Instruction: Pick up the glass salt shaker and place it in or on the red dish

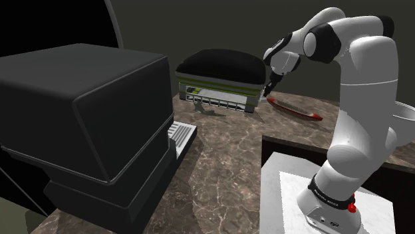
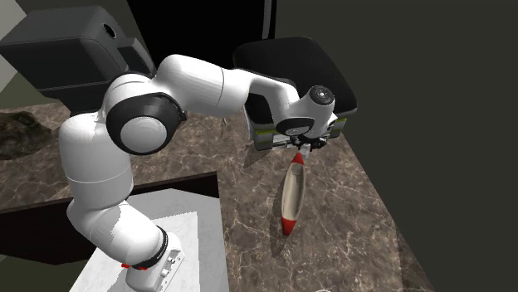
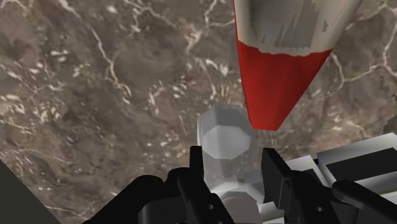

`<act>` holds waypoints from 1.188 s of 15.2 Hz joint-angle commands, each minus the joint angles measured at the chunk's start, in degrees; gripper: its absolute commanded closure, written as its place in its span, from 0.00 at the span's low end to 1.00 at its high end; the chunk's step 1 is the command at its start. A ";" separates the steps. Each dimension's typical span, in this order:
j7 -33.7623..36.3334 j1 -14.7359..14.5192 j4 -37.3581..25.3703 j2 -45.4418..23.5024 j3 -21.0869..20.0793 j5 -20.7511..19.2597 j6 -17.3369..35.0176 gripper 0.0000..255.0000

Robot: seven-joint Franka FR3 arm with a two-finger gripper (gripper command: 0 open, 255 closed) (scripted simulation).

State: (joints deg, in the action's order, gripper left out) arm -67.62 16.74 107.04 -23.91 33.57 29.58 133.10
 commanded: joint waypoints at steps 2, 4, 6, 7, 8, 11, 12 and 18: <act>0.00 0.00 0.02 -0.02 0.00 0.00 0.02 1.00; -0.01 0.01 0.02 -0.03 -0.01 0.01 0.03 1.00; 0.00 0.01 0.00 -0.04 0.00 0.01 0.02 1.00; 0.36 -0.16 -0.19 0.40 0.24 -0.44 -0.51 1.00; 0.71 -0.32 -0.40 0.82 0.47 -0.87 -1.04 1.00; 1.74 -0.77 -1.09 2.05 1.13 -2.15 -2.67 1.00; 2.07 -0.90 -1.35 2.44 1.33 -2.57 -3.23 1.00; 3.99 -1.59 -3.20 4.61 2.41 -4.89 -6.67 1.00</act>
State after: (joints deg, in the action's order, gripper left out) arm -63.79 15.08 104.42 -19.38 35.86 24.92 127.09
